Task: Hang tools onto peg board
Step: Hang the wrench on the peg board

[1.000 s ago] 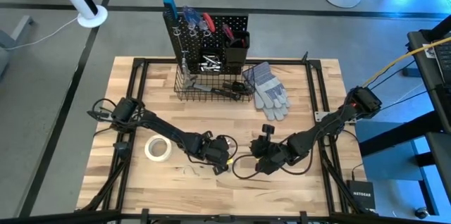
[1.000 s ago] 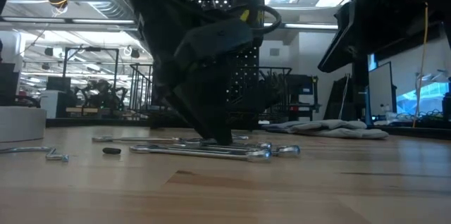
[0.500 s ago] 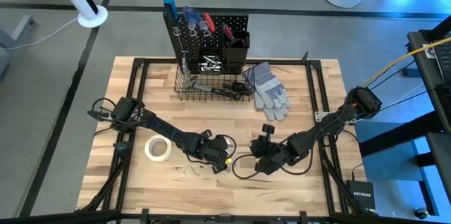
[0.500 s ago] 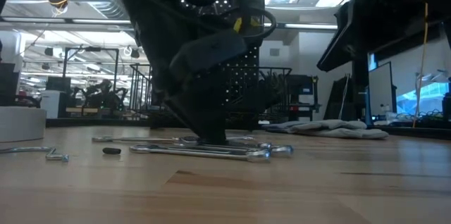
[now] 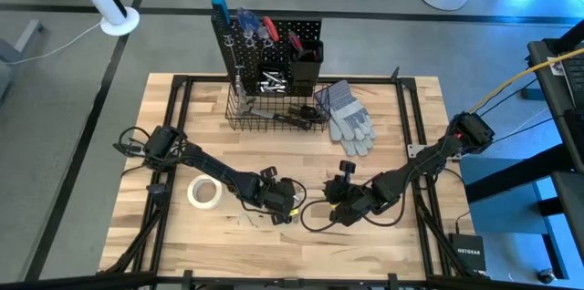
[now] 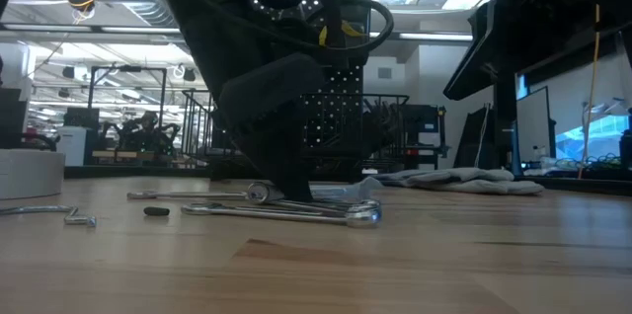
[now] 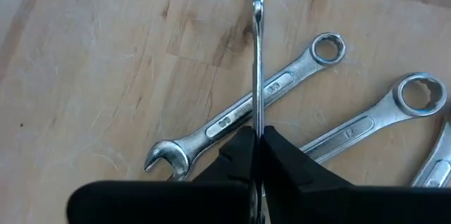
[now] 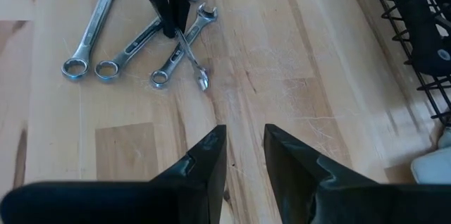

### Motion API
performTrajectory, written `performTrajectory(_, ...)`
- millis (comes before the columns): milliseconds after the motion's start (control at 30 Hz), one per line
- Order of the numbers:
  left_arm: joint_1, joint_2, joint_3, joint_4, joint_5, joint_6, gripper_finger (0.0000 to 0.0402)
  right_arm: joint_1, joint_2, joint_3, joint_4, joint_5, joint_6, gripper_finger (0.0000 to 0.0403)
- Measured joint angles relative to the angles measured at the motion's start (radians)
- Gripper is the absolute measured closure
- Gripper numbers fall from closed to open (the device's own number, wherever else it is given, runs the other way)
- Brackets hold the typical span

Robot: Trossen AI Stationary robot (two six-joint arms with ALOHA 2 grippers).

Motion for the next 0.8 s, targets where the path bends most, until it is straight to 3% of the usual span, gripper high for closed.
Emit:
performTrajectory(300, -0.049, -0.094, -0.008, -0.029, -0.054, 0.126, 0.0397, 0.000, 0.000, 0.000, 0.098, 0.007, -0.031, 0.0302)
performTrajectory(567, -0.088, -0.176, -0.004, -0.042, -0.068, 0.190, 0.0398, -0.019, 0.033, 0.000, 0.315, -0.002, -0.138, 0.0297)
performTrajectory(800, -0.094, -0.209, -0.002, -0.072, -0.079, 0.208, 0.0398, -0.080, 0.108, 0.000, 0.463, -0.159, -0.236, 0.0246)
